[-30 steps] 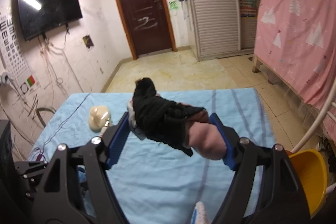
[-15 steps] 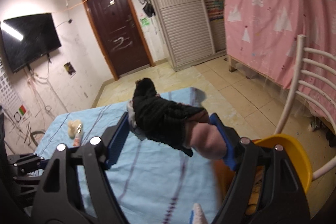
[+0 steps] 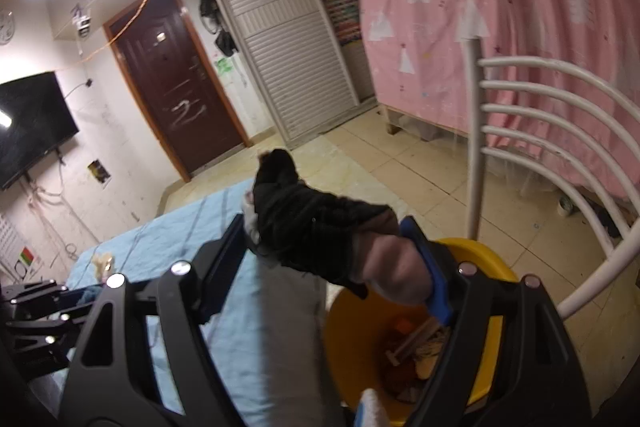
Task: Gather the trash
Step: 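Carry the yarn ball and black glove over the yellow bucket, then open both tools over the yellow bucket to drop the yarn ball and glove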
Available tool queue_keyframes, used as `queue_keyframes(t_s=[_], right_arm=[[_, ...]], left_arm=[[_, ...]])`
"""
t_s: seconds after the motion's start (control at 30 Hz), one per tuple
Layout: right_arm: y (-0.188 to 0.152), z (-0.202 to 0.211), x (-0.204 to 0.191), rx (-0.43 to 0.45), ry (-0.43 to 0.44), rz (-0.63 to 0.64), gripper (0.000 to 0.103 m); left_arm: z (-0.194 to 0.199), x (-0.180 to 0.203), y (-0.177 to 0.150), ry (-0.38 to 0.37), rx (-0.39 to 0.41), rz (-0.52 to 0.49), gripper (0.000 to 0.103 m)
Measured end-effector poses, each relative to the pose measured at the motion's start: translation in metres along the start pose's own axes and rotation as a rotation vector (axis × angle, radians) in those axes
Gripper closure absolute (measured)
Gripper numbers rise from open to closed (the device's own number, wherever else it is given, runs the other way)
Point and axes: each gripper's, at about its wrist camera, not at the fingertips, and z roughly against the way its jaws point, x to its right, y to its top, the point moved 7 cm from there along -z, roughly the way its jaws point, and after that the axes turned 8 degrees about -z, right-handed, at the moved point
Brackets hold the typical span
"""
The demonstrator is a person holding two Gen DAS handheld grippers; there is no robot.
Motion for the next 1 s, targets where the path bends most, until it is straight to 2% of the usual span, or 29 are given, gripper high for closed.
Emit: queue_keyframes(t_s=[0.33, 0.43, 0.5, 0.7, 0.83, 0.9, 0.97, 1.0], right_arm=[[0.002, -0.003, 0.048, -0.004, -0.035, -0.076, 0.026], [0.004, -0.004, 0.055, -0.008, -0.040, -0.097, 0.020], [0.006, -0.004, 0.065, -0.001, -0.050, -0.124, 0.017], [0.014, 0.007, 0.087, 0.042, -0.072, -0.186, 0.017], [0.017, 0.017, 0.095, 0.077, -0.083, -0.223, 0.014], [0.018, 0.018, 0.097, 0.080, -0.083, -0.233, 0.014], [0.019, 0.017, 0.096, 0.079, -0.082, -0.230, 0.014], [0.020, 0.016, 0.095, 0.078, -0.081, -0.228, 0.014]], left_arm=[[-0.031, 0.062, 0.036, -0.056, -0.013, -0.104, 0.084], [-0.045, 0.076, 0.040, -0.074, -0.042, -0.121, 0.084], [-0.053, 0.082, 0.042, -0.076, -0.054, -0.133, 0.084], [-0.078, 0.095, 0.048, -0.094, -0.094, -0.156, 0.084], [-0.089, 0.104, 0.059, -0.129, -0.083, -0.140, 0.082], [-0.092, 0.106, 0.062, -0.141, -0.082, -0.120, 0.077], [-0.094, 0.105, 0.063, -0.154, -0.089, -0.094, 0.054], [-0.094, 0.105, 0.063, -0.155, -0.089, -0.090, 0.050]])
